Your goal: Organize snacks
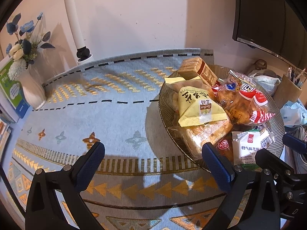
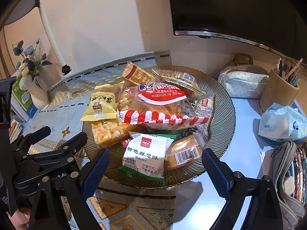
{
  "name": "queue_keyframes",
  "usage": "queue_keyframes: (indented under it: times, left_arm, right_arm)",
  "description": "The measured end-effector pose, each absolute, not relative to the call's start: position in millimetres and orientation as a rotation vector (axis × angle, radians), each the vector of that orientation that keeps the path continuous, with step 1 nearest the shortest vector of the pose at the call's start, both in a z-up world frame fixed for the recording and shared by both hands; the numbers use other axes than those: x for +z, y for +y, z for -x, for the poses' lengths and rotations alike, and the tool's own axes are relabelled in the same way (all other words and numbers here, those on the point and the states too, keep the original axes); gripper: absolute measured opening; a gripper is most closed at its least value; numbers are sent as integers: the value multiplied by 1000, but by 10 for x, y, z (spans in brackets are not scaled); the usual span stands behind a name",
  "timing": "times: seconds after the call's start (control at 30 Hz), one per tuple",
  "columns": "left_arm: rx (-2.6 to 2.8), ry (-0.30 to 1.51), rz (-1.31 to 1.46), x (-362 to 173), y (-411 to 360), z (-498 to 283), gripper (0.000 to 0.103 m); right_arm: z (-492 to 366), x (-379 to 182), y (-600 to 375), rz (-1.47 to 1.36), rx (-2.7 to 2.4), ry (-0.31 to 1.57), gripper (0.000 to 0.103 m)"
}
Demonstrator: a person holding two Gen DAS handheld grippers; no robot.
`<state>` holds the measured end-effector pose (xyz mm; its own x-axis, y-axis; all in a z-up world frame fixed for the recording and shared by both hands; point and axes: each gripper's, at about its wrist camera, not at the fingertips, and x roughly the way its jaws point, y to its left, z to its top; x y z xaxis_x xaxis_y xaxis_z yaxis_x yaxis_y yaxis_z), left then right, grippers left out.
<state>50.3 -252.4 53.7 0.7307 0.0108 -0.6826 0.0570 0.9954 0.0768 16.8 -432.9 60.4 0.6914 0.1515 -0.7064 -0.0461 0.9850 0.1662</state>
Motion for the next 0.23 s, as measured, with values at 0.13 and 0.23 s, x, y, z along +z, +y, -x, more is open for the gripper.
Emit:
queue_keyframes:
  times: [0.13,0.23]
  left_arm:
    - [-25,740,-86,588,-2490,-449,101]
    - [-26,728,-83,645,-2438,-402,101]
  right_arm:
    - [-115,645,-4325,-149,104,798,95]
    - [-71,705,-4297,-151,99,792,95]
